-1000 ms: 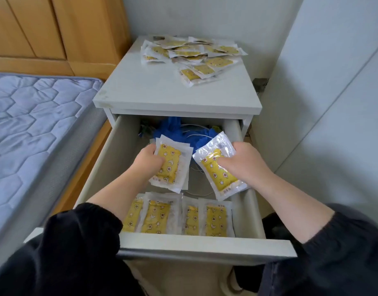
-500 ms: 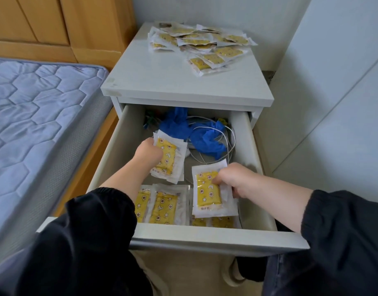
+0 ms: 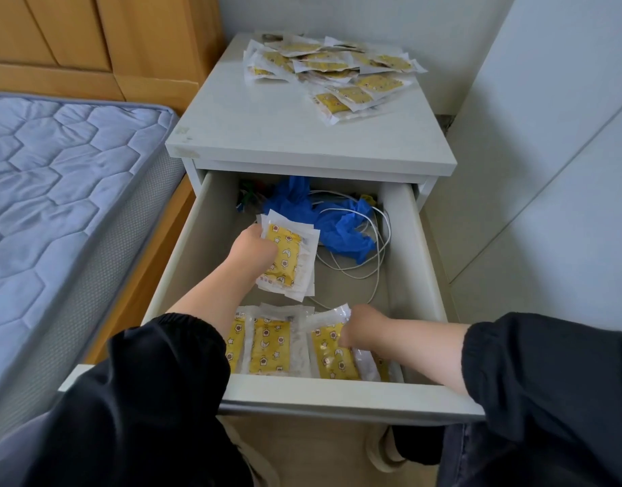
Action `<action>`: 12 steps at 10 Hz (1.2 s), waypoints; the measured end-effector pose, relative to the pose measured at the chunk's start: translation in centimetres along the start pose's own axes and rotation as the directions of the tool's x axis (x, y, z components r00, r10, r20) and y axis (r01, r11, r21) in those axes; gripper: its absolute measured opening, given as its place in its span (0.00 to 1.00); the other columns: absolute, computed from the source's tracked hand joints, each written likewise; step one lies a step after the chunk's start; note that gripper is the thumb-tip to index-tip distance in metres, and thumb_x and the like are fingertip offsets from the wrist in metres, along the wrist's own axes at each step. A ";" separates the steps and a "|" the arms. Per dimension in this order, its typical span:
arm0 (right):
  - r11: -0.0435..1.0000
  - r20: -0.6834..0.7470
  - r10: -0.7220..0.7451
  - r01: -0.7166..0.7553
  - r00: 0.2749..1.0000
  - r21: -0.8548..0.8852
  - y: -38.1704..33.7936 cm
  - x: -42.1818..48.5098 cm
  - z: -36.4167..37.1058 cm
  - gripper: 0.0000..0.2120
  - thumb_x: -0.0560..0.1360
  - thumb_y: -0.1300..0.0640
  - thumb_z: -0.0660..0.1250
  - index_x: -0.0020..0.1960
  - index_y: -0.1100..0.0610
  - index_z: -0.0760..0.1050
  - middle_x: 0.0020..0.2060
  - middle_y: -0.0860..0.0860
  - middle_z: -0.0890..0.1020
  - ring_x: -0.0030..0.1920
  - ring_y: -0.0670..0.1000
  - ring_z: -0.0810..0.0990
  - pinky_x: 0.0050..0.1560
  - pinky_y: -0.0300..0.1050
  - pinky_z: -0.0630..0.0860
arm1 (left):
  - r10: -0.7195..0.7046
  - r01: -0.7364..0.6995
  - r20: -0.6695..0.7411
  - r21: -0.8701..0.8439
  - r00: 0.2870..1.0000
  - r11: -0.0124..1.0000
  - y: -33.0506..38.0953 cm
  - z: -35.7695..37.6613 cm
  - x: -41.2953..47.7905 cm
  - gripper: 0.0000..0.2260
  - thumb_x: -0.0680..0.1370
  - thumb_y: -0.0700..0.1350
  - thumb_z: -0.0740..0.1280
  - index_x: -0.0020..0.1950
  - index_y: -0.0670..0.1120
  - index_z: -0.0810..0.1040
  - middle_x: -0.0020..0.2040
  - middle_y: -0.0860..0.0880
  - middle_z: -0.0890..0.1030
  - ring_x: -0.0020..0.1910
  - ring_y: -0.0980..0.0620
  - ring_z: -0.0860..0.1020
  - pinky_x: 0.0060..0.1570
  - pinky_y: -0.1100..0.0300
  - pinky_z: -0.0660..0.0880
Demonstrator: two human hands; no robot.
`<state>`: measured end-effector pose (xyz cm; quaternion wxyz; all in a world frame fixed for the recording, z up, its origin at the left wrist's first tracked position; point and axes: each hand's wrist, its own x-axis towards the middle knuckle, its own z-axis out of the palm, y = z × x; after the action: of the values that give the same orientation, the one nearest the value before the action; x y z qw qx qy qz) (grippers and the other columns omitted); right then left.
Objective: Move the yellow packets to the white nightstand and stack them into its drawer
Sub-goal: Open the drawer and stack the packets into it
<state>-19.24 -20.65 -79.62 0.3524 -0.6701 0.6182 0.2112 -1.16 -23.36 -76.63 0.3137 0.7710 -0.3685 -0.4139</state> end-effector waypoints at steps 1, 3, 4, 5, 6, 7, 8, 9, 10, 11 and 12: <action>0.990 -0.011 -0.025 0.023 1.000 -0.138 0.0 0.4 0.4 0.15 0.78 0.58 0.61 0.34 0.58 0.63 0.32 0.50 0.66 0.37 0.49 0.71 0.28 0.36 0.62 | 0.001 -0.001 0.020 -0.004 1.000 1.000 0.1 0.1 0.0 0.09 0.81 0.38 0.59 0.60 0.48 0.70 0.41 0.54 0.75 0.37 0.56 0.76 0.31 0.64 0.73; 0.993 0.079 0.033 -0.024 0.996 -0.112 0.2 -0.1 -0.9 0.07 0.76 0.59 0.66 0.51 0.63 0.71 0.38 0.56 0.79 0.31 0.52 0.78 0.32 0.39 0.75 | 0.009 -0.009 0.030 -0.010 1.000 1.000 0.2 0.0 -0.2 0.06 0.81 0.39 0.59 0.56 0.48 0.70 0.40 0.54 0.75 0.37 0.56 0.76 0.30 0.63 0.72; 1.000 0.130 0.026 -0.025 0.991 -0.011 0.7 0.0 -1.3 0.07 0.76 0.63 0.65 0.53 0.64 0.75 0.42 0.56 0.81 0.42 0.52 0.82 0.37 0.36 0.80 | 0.007 -0.007 0.035 -0.006 0.999 1.000 0.3 0.0 -0.2 0.06 0.81 0.39 0.59 0.55 0.49 0.69 0.40 0.55 0.75 0.37 0.56 0.77 0.30 0.64 0.72; 0.997 0.118 -0.020 0.028 0.993 -0.067 0.7 -0.8 -1.3 0.11 0.76 0.66 0.64 0.37 0.59 0.68 0.34 0.52 0.72 0.33 0.48 0.73 0.21 0.30 0.72 | 0.015 -0.015 0.046 0.007 0.999 1.000 0.3 0.0 -0.3 0.06 0.81 0.39 0.59 0.55 0.49 0.69 0.40 0.55 0.75 0.37 0.56 0.77 0.30 0.63 0.72; 0.889 0.175 -0.119 0.183 0.977 -0.420 0.0 -1.1 -0.9 0.05 0.75 0.61 0.66 0.42 0.59 0.73 0.36 0.53 0.79 0.30 0.50 0.75 0.24 0.34 0.73 | 0.026 -0.027 0.056 0.016 0.998 1.000 0.1 0.0 -0.3 0.06 0.81 0.38 0.60 0.54 0.49 0.69 0.41 0.54 0.76 0.38 0.55 0.77 0.32 0.62 0.74; 0.789 0.131 -0.110 0.167 0.985 -0.592 -0.4 -2.4 -2.3 0.13 0.78 0.60 0.62 0.60 0.64 0.74 0.52 0.57 0.82 0.42 0.53 0.79 0.34 0.41 0.74 | 0.036 -0.039 0.083 0.035 0.996 0.999 0.0 -0.1 -0.5 0.07 0.81 0.38 0.60 0.54 0.49 0.70 0.45 0.52 0.78 0.39 0.55 0.78 0.33 0.62 0.75; 0.778 -0.120 -0.360 0.227 0.925 -0.585 0.4 -2.8 -6.1 0.12 0.77 0.62 0.62 0.59 0.62 0.74 0.50 0.55 0.80 0.44 0.51 0.77 0.41 0.43 0.75 | 0.056 -0.063 0.118 0.057 0.991 0.996 0.1 0.1 -0.7 0.07 0.81 0.39 0.60 0.56 0.48 0.72 0.44 0.53 0.78 0.41 0.54 0.79 0.32 0.63 0.74; 0.879 -0.348 -0.452 0.345 0.821 -0.329 0.7 -2.7 -10.0 0.21 0.77 0.53 0.65 0.68 0.57 0.69 0.60 0.53 0.76 0.58 0.52 0.76 0.57 0.44 0.74 | 0.111 -0.127 0.154 0.096 0.982 0.987 0.6 0.5 -1.0 0.11 0.80 0.40 0.62 0.63 0.46 0.73 0.50 0.50 0.79 0.48 0.50 0.80 0.37 0.62 0.75; 0.882 -0.321 -0.466 0.463 0.824 -0.092 0.3 -2.3 -12.0 0.33 0.73 0.50 0.71 0.74 0.55 0.61 0.70 0.50 0.69 0.69 0.50 0.69 0.65 0.42 0.66 | 0.185 -0.205 0.202 0.081 0.962 0.975 1.2 1.5 -1.8 0.13 0.80 0.42 0.65 0.64 0.47 0.72 0.53 0.50 0.80 0.48 0.52 0.80 0.41 0.61 0.77; 0.892 -0.266 -0.446 0.448 0.855 -0.055 0.3 -1.2 -12.2 0.24 0.71 0.53 0.74 0.64 0.57 0.73 0.59 0.52 0.79 0.57 0.50 0.78 0.58 0.42 0.73 | 0.232 -0.254 0.259 0.055 0.937 0.966 1.4 3.0 -2.6 0.13 0.78 0.42 0.66 0.63 0.48 0.71 0.53 0.49 0.81 0.47 0.52 0.82 0.45 0.58 0.80; 0.892 -0.260 -0.404 0.441 0.877 0.100 0.9 -0.1 -12.6 0.14 0.68 0.59 0.76 0.52 0.58 0.78 0.44 0.49 0.80 0.45 0.48 0.79 0.49 0.41 0.76 | 0.250 -0.253 0.293 -0.029 0.923 0.967 1.6 3.8 -3.0 0.13 0.78 0.41 0.67 0.61 0.47 0.70 0.50 0.48 0.82 0.45 0.50 0.83 0.45 0.53 0.81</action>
<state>-22.04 -29.79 -71.35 0.3665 -0.7795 0.5080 -0.0001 -6.15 -22.42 -75.92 0.3022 0.6488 -0.5087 -0.4784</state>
